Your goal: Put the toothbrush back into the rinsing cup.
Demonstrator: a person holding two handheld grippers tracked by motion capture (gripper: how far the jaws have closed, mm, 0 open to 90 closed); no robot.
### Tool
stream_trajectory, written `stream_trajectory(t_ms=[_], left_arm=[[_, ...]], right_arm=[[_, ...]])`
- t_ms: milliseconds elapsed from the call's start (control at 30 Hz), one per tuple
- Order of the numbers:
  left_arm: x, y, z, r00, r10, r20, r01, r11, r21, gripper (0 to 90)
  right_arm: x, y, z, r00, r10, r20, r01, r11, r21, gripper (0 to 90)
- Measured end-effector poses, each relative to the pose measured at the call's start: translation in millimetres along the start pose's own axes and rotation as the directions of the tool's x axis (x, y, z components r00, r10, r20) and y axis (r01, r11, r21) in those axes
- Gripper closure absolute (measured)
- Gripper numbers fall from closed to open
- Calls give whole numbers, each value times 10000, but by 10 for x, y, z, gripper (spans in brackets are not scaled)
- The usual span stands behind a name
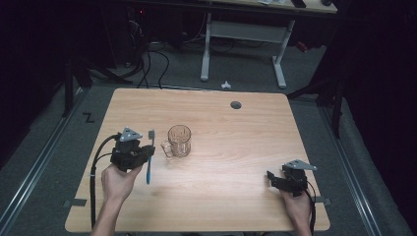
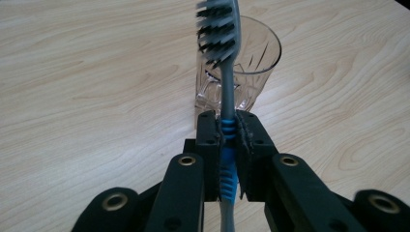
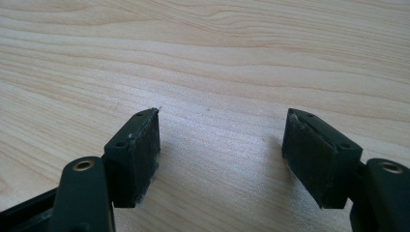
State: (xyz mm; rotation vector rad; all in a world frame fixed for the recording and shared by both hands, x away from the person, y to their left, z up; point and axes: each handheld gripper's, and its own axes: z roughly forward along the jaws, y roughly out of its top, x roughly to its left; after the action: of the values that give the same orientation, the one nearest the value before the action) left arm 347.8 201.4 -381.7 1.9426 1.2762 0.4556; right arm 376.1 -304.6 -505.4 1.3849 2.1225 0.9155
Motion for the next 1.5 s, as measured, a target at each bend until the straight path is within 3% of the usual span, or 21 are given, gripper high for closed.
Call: stream_trajectory(t_ms=[533, 733, 1500], left_arm=[[-75, 184, -15, 9994, 227, 247, -214, 9984, -520, 812], [-96, 275, 12, 9986, 497, 153, -487, 9969, -620, 812], [-10, 556, 129, 9984, 567, -56, -570, 9908, -1228, 813]], right_arm=[[-3, 0, 1, 10000, -4, -13, 4, 10000, -7, 300], [-3, 0, 1, 10000, -5, -10, 5, 10000, -7, 300], [-6, -1, -2, 10000, 8, -45, -8, 10000, 12, 299]])
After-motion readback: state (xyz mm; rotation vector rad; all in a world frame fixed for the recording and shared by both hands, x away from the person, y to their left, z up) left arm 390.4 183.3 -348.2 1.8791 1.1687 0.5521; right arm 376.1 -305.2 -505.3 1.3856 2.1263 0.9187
